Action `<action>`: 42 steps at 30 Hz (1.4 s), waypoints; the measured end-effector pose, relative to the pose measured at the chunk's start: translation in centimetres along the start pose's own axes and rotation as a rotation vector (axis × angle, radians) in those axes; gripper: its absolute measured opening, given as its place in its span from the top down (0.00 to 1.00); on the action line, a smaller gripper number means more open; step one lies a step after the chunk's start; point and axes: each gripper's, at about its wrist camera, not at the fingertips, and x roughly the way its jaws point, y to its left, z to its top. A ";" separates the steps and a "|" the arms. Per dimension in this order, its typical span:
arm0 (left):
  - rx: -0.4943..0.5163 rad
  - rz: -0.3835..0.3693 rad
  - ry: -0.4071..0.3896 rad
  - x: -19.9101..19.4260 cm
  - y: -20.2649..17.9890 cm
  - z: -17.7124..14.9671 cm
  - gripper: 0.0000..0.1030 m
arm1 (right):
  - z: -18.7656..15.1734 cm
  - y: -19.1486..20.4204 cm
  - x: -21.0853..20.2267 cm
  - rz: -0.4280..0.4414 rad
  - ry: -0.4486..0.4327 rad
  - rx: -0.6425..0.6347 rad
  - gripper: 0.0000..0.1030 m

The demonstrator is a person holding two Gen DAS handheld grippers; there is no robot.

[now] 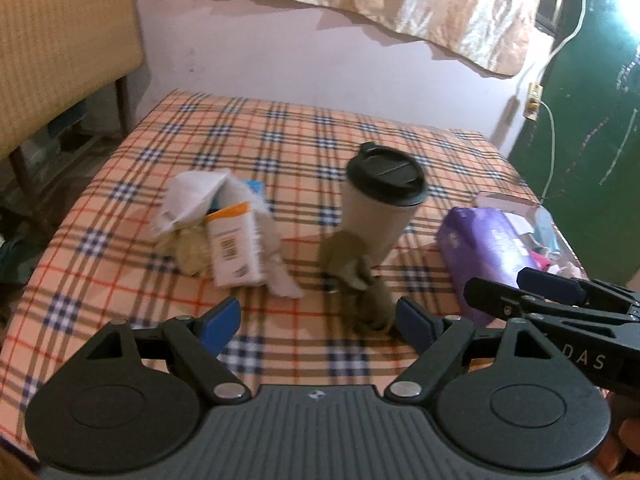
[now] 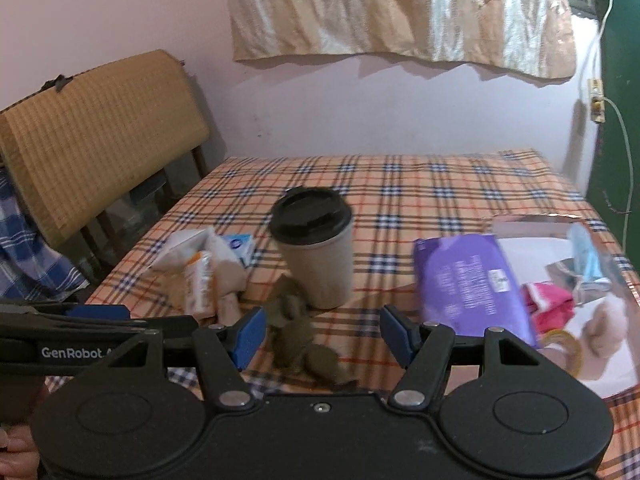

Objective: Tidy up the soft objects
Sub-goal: 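Move both tools back to the remaining items on the bed, then grasp the white face mask with the left tool while the right tool grasps the olive-green cloth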

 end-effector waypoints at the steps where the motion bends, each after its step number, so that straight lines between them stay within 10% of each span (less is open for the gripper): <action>1: -0.005 0.006 0.001 0.0 0.4 -0.1 0.16 | -0.1 0.4 0.2 0.010 0.003 -0.004 0.26; 28: -0.133 0.096 0.016 2.7 9.5 0.1 0.12 | -1.5 2.9 10.8 0.000 0.140 -0.002 0.26; 42: 0.070 0.187 -0.007 9.4 10.0 6.4 0.00 | -2.0 3.0 15.5 -0.037 0.194 -0.044 0.22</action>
